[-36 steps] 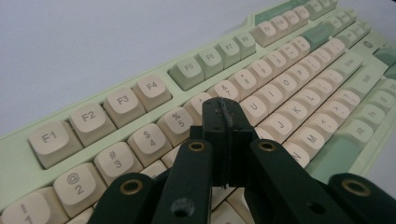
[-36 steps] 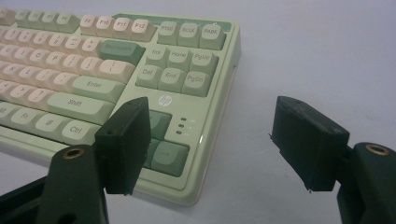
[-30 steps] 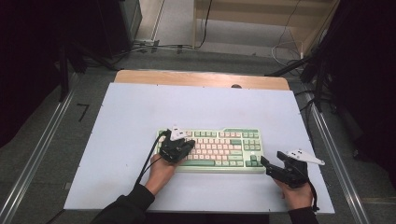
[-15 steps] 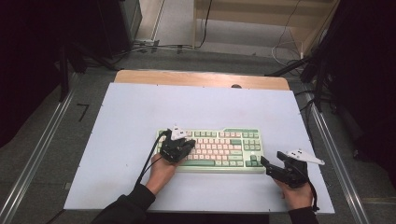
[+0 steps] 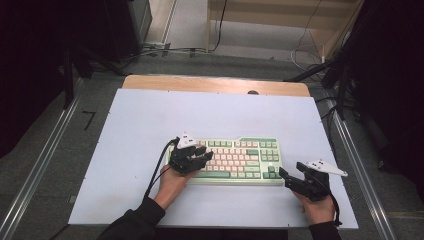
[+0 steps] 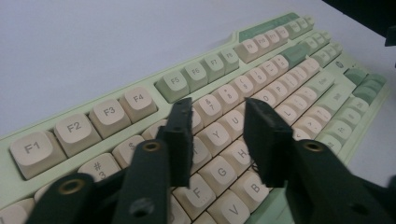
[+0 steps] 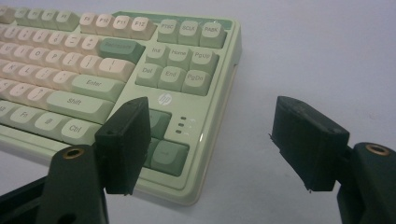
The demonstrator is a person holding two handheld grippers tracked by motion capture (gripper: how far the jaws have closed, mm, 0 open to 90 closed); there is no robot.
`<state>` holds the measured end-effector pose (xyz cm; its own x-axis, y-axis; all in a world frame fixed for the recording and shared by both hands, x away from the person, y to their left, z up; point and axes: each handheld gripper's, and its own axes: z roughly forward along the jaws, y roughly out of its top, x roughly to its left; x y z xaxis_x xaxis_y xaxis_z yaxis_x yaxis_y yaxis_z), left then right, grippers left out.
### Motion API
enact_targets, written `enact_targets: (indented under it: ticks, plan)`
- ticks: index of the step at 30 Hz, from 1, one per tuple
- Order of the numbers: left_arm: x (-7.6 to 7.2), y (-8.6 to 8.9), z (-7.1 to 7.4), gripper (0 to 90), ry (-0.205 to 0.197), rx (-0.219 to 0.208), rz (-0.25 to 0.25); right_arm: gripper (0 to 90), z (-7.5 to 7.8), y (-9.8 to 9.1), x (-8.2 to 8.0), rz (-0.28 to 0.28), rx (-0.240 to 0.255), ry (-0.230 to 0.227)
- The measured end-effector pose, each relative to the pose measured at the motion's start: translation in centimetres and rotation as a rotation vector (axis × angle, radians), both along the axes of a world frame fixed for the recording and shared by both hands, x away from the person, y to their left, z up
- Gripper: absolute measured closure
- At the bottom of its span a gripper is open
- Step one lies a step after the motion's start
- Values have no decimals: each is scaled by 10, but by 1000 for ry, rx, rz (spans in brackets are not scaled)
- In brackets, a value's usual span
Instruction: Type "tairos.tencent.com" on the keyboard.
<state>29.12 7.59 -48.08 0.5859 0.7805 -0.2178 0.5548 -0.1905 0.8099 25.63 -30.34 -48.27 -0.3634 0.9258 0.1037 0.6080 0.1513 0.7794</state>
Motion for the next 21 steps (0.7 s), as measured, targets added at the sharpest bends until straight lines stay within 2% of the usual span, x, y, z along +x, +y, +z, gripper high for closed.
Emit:
enact_targets:
  ticks: [1,3,4,12,21]
  plan:
    - [-1,1,1,481,-6,7,6,266,0,1,0,3,3,0]
    - [-2,2,3,390,-11,9,18,266,0,1,1,8,3,1]
    - [-3,3,4,372,-11,13,23,266,0,2,2,9,3,1]
    - [-11,22,9,331,-13,-3,56,266,2,9,8,42,11,-8]
    - [-22,46,7,331,-13,-10,132,266,2,24,19,90,9,-8]
